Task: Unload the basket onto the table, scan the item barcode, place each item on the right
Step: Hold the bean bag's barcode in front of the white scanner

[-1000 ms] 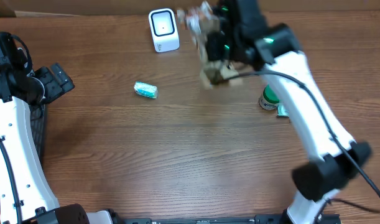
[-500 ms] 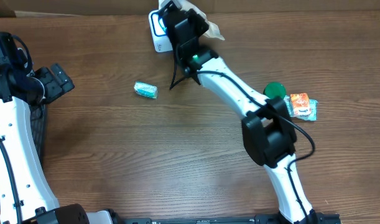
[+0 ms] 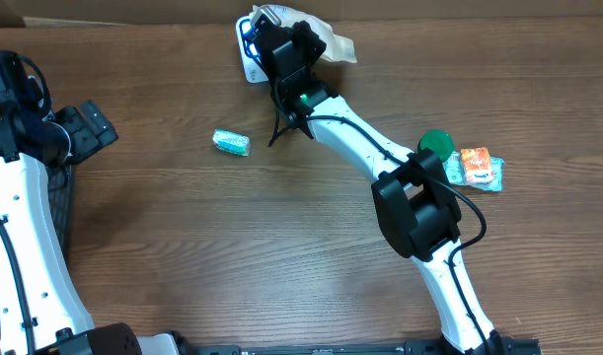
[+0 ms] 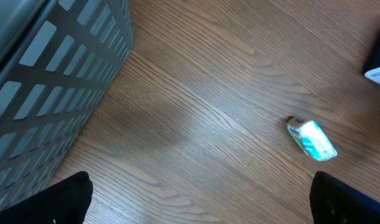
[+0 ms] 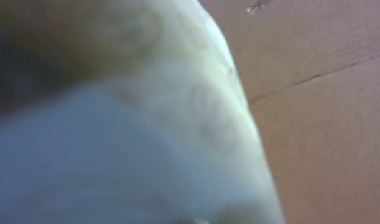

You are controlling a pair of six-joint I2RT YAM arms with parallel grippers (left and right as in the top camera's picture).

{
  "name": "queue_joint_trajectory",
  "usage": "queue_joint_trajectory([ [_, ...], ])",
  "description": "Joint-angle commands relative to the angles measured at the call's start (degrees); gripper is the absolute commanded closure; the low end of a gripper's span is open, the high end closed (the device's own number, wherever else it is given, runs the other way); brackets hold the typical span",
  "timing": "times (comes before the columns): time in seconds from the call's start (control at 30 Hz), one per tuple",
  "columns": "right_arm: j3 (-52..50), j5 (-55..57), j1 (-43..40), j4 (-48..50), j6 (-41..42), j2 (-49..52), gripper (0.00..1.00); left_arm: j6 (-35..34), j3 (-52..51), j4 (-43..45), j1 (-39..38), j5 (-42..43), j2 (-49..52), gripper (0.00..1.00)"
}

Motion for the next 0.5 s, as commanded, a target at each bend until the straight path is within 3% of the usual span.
queue_joint_trajectory([
  [0.0, 1.33, -0.04, 0.50, 0.59, 0.61, -0.31, 0.96, 1.05, 0.42, 0.20, -0.07, -0.52, -0.02, 0.00],
  [0.47, 1.33, -2.05, 2.60, 1.49, 0.59, -0.31, 0.96, 1.05, 0.42, 0.20, -0.07, -0.52, -0.02, 0.00],
])
